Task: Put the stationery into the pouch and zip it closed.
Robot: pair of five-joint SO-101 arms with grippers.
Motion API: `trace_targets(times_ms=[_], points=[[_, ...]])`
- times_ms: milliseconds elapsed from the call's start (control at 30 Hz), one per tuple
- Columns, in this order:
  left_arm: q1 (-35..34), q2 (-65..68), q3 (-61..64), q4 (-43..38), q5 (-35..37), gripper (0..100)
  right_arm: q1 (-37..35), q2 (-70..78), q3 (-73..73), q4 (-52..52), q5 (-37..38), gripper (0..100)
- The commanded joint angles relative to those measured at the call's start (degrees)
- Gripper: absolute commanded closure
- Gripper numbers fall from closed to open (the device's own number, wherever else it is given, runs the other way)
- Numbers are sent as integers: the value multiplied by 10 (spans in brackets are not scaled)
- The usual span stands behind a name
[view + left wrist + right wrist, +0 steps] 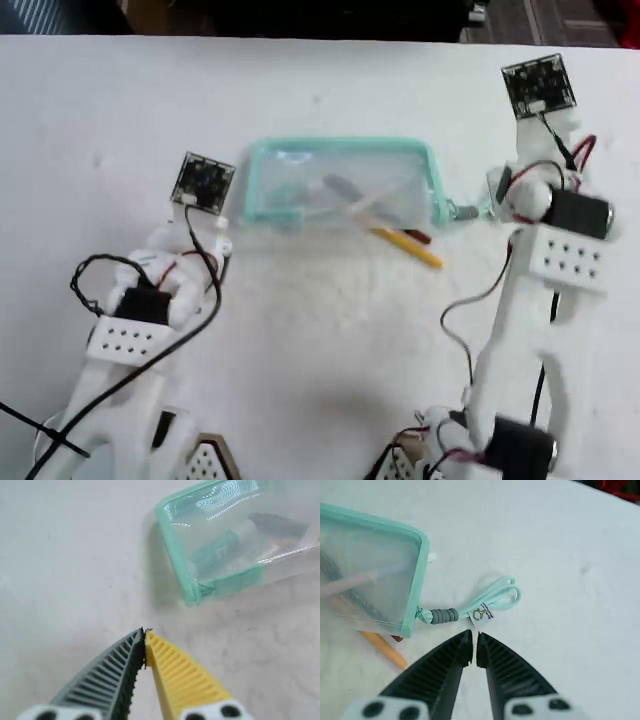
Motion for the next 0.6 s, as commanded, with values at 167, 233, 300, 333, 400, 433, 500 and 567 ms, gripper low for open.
trace_targets(times_ms=[167, 233, 300, 333, 400, 433, 500, 567], points=[[4, -4, -4, -15, 5, 976, -5, 190, -75, 0, 146, 824], [4, -4, -4, -15, 5, 976, -7, 222, -74, -11, 210, 775], [4, -4, -4, -15, 4, 976, -10, 248, -74, -12, 288, 757], [4, -4, -4, -14, 4, 976, -11, 259, -74, -10, 323, 760], [4, -4, -4, -12, 4, 976, -13, 274, -70, -7, 369, 775], [4, -4, -4, -12, 4, 976, -14, 279, -70, 0, 378, 786], [5, -4, -4, -15, 5, 976, -25, 283, -71, 13, 395, 805], [7, -4, -4, -15, 5, 976, -36, 286, -71, 16, 404, 804]])
